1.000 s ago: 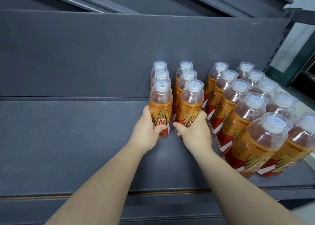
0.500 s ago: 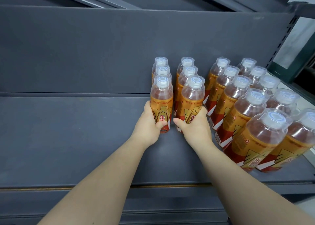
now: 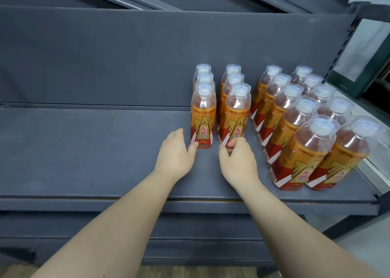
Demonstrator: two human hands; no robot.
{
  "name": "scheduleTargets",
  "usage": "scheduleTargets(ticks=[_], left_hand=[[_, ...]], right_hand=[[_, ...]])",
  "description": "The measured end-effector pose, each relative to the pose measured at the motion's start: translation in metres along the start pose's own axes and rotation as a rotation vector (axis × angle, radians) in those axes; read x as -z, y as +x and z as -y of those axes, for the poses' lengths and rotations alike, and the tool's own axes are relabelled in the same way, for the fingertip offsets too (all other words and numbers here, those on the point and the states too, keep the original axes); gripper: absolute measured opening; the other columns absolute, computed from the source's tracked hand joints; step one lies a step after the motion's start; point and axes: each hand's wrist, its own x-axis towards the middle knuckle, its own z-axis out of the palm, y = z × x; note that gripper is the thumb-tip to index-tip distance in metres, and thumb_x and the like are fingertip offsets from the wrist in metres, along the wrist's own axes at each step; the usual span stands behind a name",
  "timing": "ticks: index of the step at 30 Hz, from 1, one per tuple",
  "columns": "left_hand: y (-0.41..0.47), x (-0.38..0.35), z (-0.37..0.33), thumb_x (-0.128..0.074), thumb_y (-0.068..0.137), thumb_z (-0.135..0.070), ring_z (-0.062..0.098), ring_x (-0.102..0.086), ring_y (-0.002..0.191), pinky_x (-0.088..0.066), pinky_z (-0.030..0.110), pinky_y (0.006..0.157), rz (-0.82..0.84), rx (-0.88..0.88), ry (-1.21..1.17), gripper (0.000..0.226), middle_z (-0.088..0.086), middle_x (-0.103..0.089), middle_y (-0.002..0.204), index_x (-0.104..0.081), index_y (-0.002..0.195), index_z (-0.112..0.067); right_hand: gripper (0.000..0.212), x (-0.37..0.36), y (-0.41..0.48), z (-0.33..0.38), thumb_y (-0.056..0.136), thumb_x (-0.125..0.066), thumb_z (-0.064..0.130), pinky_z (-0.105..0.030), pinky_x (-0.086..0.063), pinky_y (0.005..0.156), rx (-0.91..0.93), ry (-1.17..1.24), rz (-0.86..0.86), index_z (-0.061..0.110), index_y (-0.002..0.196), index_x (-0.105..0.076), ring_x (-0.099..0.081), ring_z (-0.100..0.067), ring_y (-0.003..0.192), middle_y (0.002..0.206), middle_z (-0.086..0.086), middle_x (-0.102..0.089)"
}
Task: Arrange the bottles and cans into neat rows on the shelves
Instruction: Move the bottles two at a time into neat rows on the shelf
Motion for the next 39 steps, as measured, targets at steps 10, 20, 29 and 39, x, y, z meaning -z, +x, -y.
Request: scheduleTargets(ticks=[10, 20, 29, 39], left_hand=[[-0.041, 0.058, 0.075, -0.043, 0.104, -0.041, 0.026, -0.031, 0.144, -0.025, 0.035, 0.115, -0.080, 0.027, 0.183, 0.061, 0.007, -0.037, 0.157, -0.031, 0.153, -0.007], [-0.095, 0.159, 0.193, -0.031, 0.103, -0.054, 0.033, -0.011, 0.153, -0.011, 0.047, 0.123, -0.140, 0.231, 0.374, 0.070, 0.009, -0.015, 0.166, -0.019, 0.158, -0.013], [-0.152, 0.239, 0.301, -0.031, 0.103, -0.055, 0.034, -0.014, 0.151, -0.013, 0.049, 0.122, -0.228, 0.398, 0.372, 0.069, 0.011, -0.019, 0.165, -0.023, 0.156, -0.012], [-0.227, 0.314, 0.398, -0.032, 0.103, -0.053, 0.034, -0.017, 0.151, -0.015, 0.048, 0.122, -0.358, 0.596, 0.357, 0.068, 0.010, -0.020, 0.165, -0.022, 0.156, -0.012]], right_hand=[[0.057, -0.051, -0.040, 0.062, 0.103, -0.046, 0.043, -0.035, -0.027, 0.117, 0.388, -0.135, 0.387, 0.020, 0.153, -0.031, -0.025, -0.018, 0.148, 0.159, 0.000, -0.034], [0.065, -0.138, -0.095, 0.170, 0.106, -0.031, 0.049, -0.039, -0.003, 0.125, 0.617, -0.294, 0.566, 0.018, 0.160, -0.013, -0.001, -0.022, 0.155, 0.168, -0.004, -0.010], [0.065, -0.220, -0.170, 0.261, 0.106, -0.028, 0.050, -0.038, -0.002, 0.125, 0.781, -0.341, 0.682, 0.020, 0.161, -0.010, 0.002, -0.020, 0.154, 0.168, -0.003, -0.005], [0.065, -0.305, -0.260, 0.355, 0.106, -0.028, 0.050, -0.040, -0.004, 0.125, 1.001, -0.352, 0.800, 0.019, 0.160, -0.012, 0.001, -0.021, 0.154, 0.168, -0.004, -0.006]])
